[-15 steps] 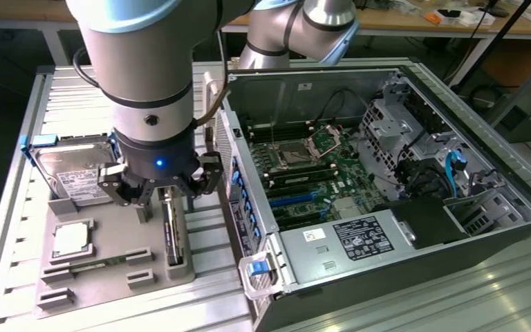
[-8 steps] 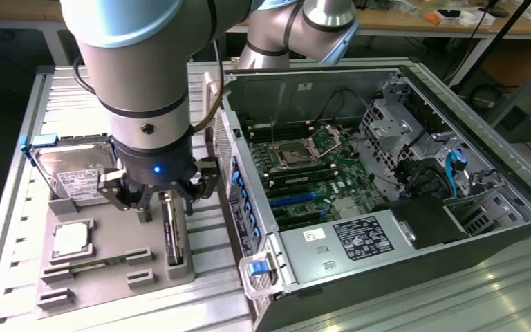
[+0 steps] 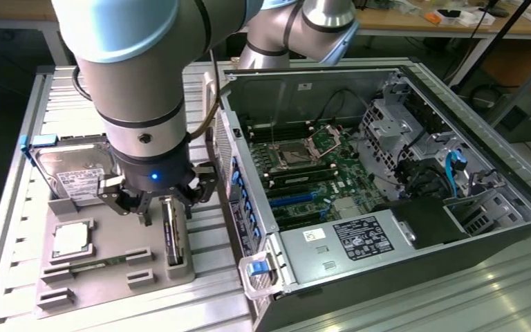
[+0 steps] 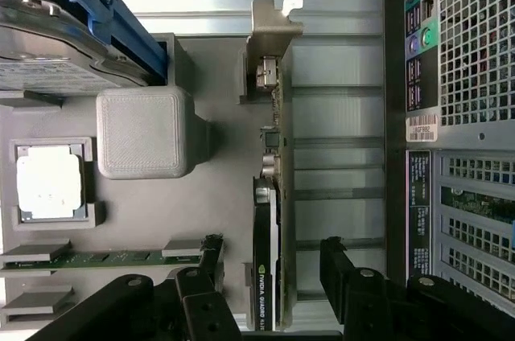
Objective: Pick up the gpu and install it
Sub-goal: 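Pick up the gpu and move the gpu toward the slot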
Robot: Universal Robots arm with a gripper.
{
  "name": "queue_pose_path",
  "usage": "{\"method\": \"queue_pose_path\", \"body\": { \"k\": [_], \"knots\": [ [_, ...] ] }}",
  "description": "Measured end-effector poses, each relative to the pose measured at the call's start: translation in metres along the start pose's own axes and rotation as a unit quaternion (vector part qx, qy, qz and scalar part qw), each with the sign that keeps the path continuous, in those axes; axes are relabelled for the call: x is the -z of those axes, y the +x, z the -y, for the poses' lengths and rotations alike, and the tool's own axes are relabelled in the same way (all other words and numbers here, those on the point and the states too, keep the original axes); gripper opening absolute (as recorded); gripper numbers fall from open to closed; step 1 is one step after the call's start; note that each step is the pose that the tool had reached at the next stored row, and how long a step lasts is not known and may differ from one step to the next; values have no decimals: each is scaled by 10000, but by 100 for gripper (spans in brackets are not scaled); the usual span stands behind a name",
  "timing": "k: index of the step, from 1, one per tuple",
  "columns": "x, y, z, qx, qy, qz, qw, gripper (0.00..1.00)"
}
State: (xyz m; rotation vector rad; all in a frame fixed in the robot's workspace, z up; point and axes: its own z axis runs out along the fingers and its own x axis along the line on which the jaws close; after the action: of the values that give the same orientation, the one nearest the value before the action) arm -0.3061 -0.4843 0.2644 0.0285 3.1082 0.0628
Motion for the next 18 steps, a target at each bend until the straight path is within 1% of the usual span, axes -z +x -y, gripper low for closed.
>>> {"method": "queue_pose_path", "body": {
  "k": [5, 9, 12, 18],
  "knots": [
    [-43, 21, 2, 1, 0, 27, 10000, 60],
    [-91, 26, 4, 5, -1, 61, 10000, 60],
    [-114, 27, 5, 9, -2, 65, 10000, 60],
    [-165, 28, 7, 24, -1, 64, 10000, 60]
  ]
}}
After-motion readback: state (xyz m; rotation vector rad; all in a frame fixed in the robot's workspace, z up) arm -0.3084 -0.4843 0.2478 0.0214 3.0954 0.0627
